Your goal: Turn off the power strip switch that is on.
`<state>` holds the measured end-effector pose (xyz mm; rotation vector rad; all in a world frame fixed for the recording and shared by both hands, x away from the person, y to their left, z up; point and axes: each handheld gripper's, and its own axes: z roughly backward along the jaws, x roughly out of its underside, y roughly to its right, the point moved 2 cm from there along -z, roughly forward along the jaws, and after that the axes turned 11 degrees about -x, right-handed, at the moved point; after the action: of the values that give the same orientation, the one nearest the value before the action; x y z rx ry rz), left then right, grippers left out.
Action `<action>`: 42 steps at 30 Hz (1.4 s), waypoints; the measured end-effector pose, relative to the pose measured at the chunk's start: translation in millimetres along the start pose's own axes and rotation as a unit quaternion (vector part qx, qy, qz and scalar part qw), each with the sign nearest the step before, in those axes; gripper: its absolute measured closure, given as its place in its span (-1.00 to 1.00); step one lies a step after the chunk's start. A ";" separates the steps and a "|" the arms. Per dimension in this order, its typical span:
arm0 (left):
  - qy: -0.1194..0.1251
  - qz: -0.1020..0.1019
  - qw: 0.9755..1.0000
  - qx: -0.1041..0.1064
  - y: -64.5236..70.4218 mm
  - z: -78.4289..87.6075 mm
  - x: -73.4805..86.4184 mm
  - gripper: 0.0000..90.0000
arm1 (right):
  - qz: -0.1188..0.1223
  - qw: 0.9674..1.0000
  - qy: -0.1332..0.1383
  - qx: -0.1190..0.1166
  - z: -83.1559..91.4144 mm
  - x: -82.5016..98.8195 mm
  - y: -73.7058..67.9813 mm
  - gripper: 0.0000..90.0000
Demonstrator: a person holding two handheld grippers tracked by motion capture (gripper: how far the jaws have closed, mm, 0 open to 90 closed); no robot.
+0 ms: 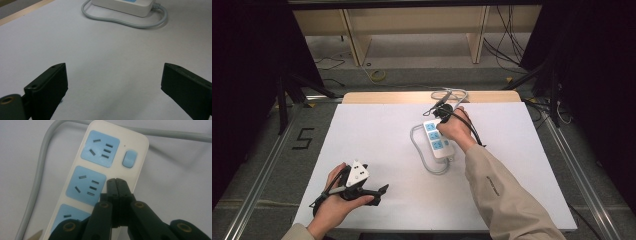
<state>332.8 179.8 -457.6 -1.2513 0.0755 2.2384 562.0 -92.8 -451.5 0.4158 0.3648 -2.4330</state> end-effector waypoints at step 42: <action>-0.001 0.000 1.000 0.001 -0.1 -0.2 -0.2 -0.85 | 0.003 1.000 0.000 0.010 -1.5 0.4 -2.3 1.00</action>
<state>333.1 179.7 -457.5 -1.2488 0.0770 2.2398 560.5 -90.7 -452.7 0.4245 0.3402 -2.4333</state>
